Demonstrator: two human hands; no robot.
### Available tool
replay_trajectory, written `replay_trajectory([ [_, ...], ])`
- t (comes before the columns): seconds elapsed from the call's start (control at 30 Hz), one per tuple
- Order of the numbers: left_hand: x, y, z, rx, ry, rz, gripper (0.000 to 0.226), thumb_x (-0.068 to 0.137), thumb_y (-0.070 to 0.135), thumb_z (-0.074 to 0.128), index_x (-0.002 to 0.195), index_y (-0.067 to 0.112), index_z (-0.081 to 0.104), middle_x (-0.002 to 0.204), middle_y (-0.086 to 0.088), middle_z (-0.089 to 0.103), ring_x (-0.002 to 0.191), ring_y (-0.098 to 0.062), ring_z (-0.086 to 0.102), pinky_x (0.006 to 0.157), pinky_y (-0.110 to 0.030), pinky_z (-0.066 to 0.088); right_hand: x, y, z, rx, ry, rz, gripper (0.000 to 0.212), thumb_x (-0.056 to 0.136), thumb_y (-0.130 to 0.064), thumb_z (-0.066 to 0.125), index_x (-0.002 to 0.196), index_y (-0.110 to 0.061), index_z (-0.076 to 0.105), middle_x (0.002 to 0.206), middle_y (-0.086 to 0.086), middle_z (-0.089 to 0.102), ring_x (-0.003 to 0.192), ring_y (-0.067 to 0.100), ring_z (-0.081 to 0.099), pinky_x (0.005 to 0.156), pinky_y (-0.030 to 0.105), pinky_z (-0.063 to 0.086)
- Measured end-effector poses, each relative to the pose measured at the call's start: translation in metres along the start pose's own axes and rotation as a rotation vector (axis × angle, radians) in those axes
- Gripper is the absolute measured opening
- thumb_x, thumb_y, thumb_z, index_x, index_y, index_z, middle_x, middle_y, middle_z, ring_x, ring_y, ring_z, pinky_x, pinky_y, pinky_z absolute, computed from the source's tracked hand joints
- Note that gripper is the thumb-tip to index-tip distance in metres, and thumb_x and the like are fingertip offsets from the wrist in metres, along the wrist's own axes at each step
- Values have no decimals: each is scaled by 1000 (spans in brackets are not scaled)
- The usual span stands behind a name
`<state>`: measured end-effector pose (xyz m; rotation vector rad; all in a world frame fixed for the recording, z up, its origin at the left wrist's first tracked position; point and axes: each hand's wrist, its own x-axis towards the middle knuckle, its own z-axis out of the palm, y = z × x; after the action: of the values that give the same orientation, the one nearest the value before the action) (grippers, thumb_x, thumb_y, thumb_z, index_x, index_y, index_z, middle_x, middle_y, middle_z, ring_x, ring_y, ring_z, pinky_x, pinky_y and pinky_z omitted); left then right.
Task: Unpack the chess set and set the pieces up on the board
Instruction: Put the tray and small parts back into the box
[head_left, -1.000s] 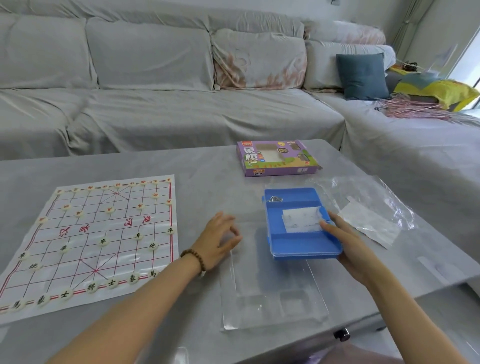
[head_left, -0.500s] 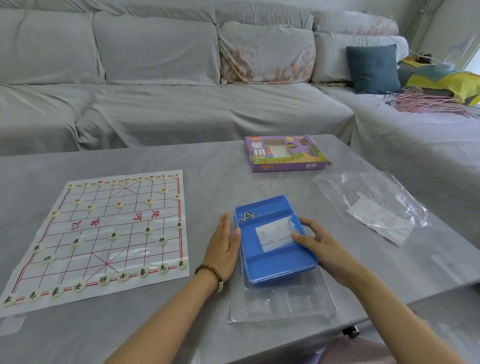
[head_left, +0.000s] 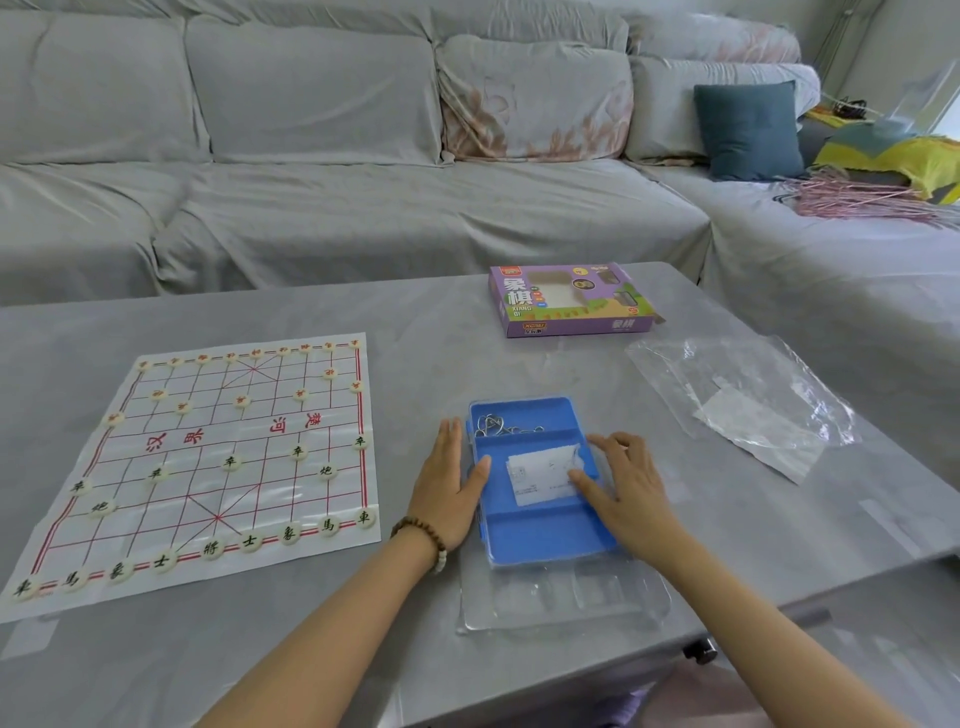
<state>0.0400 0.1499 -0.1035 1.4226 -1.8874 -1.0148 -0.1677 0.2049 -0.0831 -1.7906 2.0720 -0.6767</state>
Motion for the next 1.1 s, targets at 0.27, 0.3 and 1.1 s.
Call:
replay_trajectory([
  [0.27,3,4,0,245,-41,-25,52,98,36,33,147,32,13,156,2,-10,144,-18,4,114,-33,15,4,-4,8,-85,-134,-48,58,94,-48,40,146,-34,20,157,-9,4,143,14,10,115,33,15],
  [0.3,3,6,-1,296,-33,-29,52,98,37,33,147,32,14,156,0,-7,143,-19,5,114,-33,15,5,-5,7,-74,-130,-50,58,94,-48,42,146,-33,22,157,-8,5,143,14,12,115,33,17],
  [1.1,69,99,6,-496,-74,-143,50,98,32,38,144,30,19,115,-5,57,77,-11,59,53,-17,50,24,10,-74,1175,-8,402,73,84,-17,67,140,-42,28,123,-1,59,98,24,66,83,46,55],
])
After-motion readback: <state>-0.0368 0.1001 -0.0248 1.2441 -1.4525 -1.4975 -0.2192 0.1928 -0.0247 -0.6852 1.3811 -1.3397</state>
